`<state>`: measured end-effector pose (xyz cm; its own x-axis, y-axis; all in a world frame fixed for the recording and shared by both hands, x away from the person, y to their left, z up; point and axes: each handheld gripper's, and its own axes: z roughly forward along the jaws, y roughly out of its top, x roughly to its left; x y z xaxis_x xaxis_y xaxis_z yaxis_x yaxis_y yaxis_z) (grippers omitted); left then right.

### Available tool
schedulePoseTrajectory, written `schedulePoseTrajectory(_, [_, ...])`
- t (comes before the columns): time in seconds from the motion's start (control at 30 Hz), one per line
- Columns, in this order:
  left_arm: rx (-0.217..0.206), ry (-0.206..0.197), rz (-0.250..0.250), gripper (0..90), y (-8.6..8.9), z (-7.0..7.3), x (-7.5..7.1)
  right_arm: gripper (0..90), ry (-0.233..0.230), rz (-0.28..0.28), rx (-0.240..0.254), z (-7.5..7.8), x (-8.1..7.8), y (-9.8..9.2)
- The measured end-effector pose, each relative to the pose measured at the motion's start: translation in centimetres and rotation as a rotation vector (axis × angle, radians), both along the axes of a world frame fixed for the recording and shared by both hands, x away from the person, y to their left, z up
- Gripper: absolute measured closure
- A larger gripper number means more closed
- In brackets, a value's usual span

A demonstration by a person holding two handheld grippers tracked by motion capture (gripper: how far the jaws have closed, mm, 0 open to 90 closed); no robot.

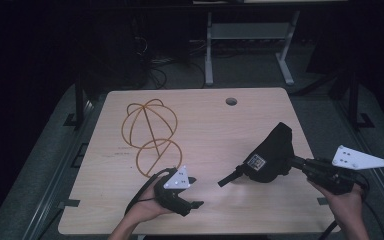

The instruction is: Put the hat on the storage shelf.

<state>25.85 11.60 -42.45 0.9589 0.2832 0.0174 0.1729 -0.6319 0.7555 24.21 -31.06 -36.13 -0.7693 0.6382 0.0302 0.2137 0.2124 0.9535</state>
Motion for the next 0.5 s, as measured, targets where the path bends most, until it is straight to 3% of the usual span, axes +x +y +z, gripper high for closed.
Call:
schedulePoseTrajectory(0.2, [0.009, 0.005, 0.005, 26.3, 0.0, -0.3, 0.1, 88.4, -0.021, 0.003, -0.016, 0.9, 0.6, 0.3])
schedulePoseTrajectory(0.3, [-0.021, 0.012, 0.004, 26.3, 0.2, -0.1, 0.2, 88.4, -0.033, 0.017, -0.011, 1.8, 1.0, 0.7])
schedulePoseTrajectory(0.5, [-0.021, 0.009, 0.023, 26.3, 0.7, 0.0, 0.1, 88.4, -0.039, 0.041, -0.014, 3.3, 1.6, 1.5])
